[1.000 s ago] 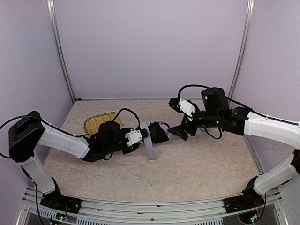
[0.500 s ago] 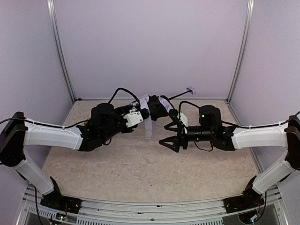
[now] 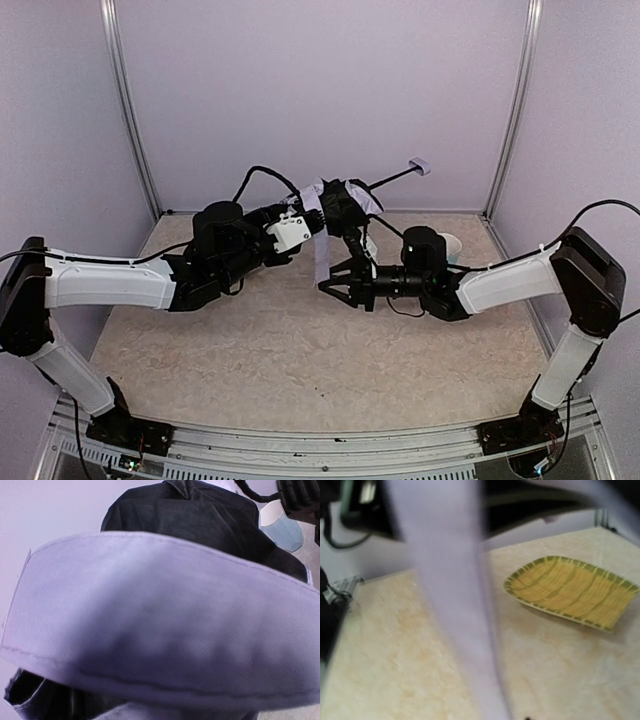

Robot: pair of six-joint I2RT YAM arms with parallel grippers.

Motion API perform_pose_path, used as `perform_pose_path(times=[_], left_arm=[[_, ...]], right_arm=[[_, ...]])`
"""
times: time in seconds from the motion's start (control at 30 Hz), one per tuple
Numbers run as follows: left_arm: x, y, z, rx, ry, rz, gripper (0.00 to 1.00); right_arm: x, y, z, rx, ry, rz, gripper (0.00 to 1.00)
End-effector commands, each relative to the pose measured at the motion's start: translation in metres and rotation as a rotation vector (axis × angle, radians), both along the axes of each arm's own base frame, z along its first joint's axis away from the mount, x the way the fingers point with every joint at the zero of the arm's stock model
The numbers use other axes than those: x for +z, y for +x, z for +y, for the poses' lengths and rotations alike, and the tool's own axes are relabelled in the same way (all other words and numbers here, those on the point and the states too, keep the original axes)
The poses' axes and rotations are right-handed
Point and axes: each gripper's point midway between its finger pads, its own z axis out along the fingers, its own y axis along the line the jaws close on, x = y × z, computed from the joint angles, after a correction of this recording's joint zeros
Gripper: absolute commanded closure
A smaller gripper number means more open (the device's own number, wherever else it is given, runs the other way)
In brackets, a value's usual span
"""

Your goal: Put away the umbrella

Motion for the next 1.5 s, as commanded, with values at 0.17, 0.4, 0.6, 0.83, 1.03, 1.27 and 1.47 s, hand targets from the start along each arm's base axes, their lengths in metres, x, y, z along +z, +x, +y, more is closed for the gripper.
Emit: perform_pose_path(times=[0.17,0.4,0.6,0.83,1.03,1.27,1.47], left_arm=[[0.063,-0.005,-0.001,-0.021,-0.143,-0.086,1.0],[0.073,0.03,0.024,0.003,-0.271,0.02,1.0],[0.1,0.066,0.054,0.008,-0.409,0.109,1.0],[0.142,0.0,0.012,-0.391,-0.49,0.215,1.0],[0.168,-0.095,-0.011,-0.824,-0.569,0.317,1.0],[0.16,-0.184,-0.013,-1.249,-0.505,0.471,1.0],[0.128,-0.221,-0.01,-1.445,-0.325,0.627,1.0]], right_arm=[[0.013,0.004,0.009,0.033,0.042,-0.021,1.0],[0.001,-0.003,0.003,0.038,0.013,0.002,1.0],[-0.035,-0.026,-0.022,0.016,-0.041,0.095,1.0],[-0.046,-0.017,-0.043,-0.077,-0.078,0.065,1.0],[-0.027,0.008,-0.047,-0.064,-0.027,0.031,1.0],[0.041,0.034,-0.067,-0.067,0.154,-0.123,1.0],[0.1,0.044,-0.074,-0.029,0.173,-0.315,1.0]])
